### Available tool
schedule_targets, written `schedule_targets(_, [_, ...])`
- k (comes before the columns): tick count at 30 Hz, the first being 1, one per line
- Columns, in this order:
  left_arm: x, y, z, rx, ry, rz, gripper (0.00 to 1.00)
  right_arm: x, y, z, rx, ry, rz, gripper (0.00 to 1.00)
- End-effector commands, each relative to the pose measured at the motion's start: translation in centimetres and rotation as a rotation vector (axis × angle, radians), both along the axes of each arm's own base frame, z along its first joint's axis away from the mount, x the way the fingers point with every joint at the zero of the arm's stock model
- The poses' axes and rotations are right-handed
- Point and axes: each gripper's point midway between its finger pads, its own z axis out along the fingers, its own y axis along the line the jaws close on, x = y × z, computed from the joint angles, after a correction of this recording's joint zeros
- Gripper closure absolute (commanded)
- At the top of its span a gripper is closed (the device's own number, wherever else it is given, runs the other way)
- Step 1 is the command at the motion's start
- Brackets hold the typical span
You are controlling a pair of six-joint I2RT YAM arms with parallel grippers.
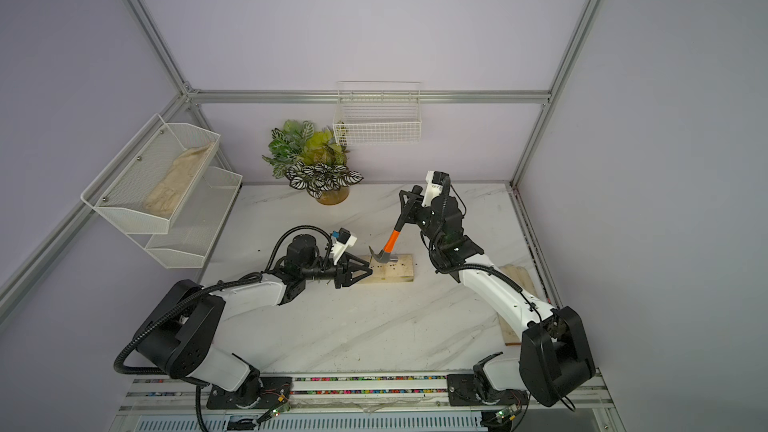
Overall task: Use a claw hammer to pull out a nail
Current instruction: Pick up the nail with the hammer.
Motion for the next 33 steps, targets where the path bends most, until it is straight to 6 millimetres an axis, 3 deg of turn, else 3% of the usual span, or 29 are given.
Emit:
schedule_targets(1, [1.2, -1.1, 1.9, -0.029, -0.064, -0.017, 0.64, -0.8, 0.1, 4.0, 0.093, -0.087, 0.022, 1.00])
schedule_targets(5, [1.1, -1.4, 1.8, -0.029, -0.062, -0.027, 0.69, -0.8, -0.1, 3.1, 0.102, -0.073, 0.015, 1.00])
schedule_targets(13, [0.6, -1.2, 2.0, -0.030, -0.077, -0.033, 0.99, -0.7, -0.6, 2.8, 0.098, -0.071, -0.013, 1.00])
schedule_targets(22, [0.3, -1.1, 3.1, -0.056, -0.075, -0.046, 1.00, -0.6, -1.5, 1.2, -0.047, -0.071, -0.059, 1.00])
schedule_targets(27, [0.8, -1.0, 3.4, -0.057, -0.063, -0.027, 1.00, -1.7, -0.2, 1.5, -0.110, -0.126, 0.047, 1.00])
schedule_targets(30, [1.1, -0.9, 3.6, -0.062, -0.049, -0.015, 1.00, -1.4, -1.4, 0.8, -0.153, -0.103, -0.024, 1.00])
schedule_targets(33, [1.2, -0.3, 4.4, -0.089, -0.039, -0.001, 1.00, -0.8, -4.0, -0.5, -0.251, -0.048, -0.166, 1.00])
